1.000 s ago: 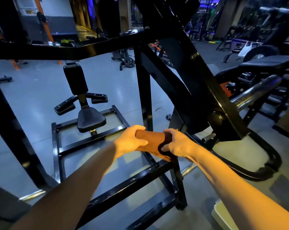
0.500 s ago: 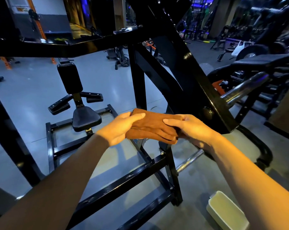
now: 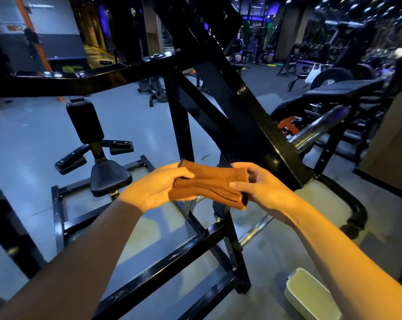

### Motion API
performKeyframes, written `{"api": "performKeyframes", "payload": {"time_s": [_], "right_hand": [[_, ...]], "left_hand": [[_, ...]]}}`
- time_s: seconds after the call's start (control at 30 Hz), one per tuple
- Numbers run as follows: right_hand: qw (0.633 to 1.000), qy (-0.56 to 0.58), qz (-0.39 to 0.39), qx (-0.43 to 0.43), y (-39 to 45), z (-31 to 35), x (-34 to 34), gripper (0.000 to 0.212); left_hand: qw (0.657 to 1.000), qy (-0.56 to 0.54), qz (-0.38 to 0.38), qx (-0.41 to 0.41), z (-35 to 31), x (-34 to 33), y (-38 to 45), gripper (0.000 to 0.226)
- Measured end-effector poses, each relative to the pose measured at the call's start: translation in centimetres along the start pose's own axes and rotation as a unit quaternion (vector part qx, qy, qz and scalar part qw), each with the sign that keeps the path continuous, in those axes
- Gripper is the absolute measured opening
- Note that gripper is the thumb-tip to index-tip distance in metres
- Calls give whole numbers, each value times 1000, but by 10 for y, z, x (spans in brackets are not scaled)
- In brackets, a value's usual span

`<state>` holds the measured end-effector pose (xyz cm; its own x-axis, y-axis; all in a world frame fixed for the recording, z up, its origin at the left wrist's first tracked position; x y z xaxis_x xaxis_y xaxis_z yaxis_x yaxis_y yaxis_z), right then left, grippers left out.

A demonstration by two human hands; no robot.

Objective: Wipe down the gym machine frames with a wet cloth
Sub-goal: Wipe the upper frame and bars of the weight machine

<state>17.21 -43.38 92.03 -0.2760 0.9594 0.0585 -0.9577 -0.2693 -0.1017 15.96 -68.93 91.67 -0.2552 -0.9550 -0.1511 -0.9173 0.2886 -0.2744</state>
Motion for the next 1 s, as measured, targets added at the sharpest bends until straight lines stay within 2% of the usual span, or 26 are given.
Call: {"api": "performKeyframes", "payload": {"time_s": [0.1, 0.2, 0.3, 0.43, 0.5, 0.57, 0.6, 0.63, 0.67, 0.73, 0.77, 0.93, 1.0], "right_hand": [[974, -61, -178, 130, -7, 5, 4, 36], [913, -182, -281, 235, -11, 14, 18, 29], [874, -270, -294, 278, -12, 26, 39, 27], [848, -357, -219, 325, -5, 63, 78, 27], [799, -409, -274, 345, 5, 82, 95, 31], [731, -433, -392, 353, 11, 88, 102, 33], [726, -406, -433, 347, 13, 84, 102, 32], [746, -366, -444, 335, 15, 78, 96, 30], [785, -332, -425, 306, 21, 67, 91, 34], [874, -285, -343, 194, 35, 44, 77, 57], [896, -274, -313, 156, 39, 34, 71, 65], [872, -360, -281, 175, 52, 33, 66, 75], [850, -402, -280, 195, 64, 49, 64, 74]], "left_hand": [[997, 64, 35, 9, -2, -14, 7, 23], [986, 155, 52, -20, -8, -44, 20, 35], [969, 231, 66, -54, -17, -81, 31, 35], [951, 274, 15, -140, -26, -126, 48, 30], [958, 221, -37, -177, -31, -146, 57, 32], [961, 175, -93, -195, -35, -164, 64, 34], [960, 164, -113, -195, -32, -173, 67, 31], [958, 167, -130, -193, -26, -179, 69, 28], [954, 179, -140, -195, -20, -184, 70, 27], [950, 208, -123, -198, -8, -191, 71, 28], [950, 215, -103, -199, -3, -189, 72, 28], [945, 290, 6, -152, 4, -148, 65, 30], [951, 286, -51, -110, 3, -121, 75, 16]]}}
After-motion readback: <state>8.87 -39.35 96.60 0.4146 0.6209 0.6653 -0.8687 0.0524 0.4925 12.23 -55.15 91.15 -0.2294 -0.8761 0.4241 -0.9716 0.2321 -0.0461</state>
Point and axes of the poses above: each hand's wrist, its own y-axis towards the middle knuckle, its own x-axis out of the back of the hand, z = x × y, the point moved 1 cm from there along y, towards the middle knuckle, and after that the axes turned 4 degrees about y, right-handed, at the moved point
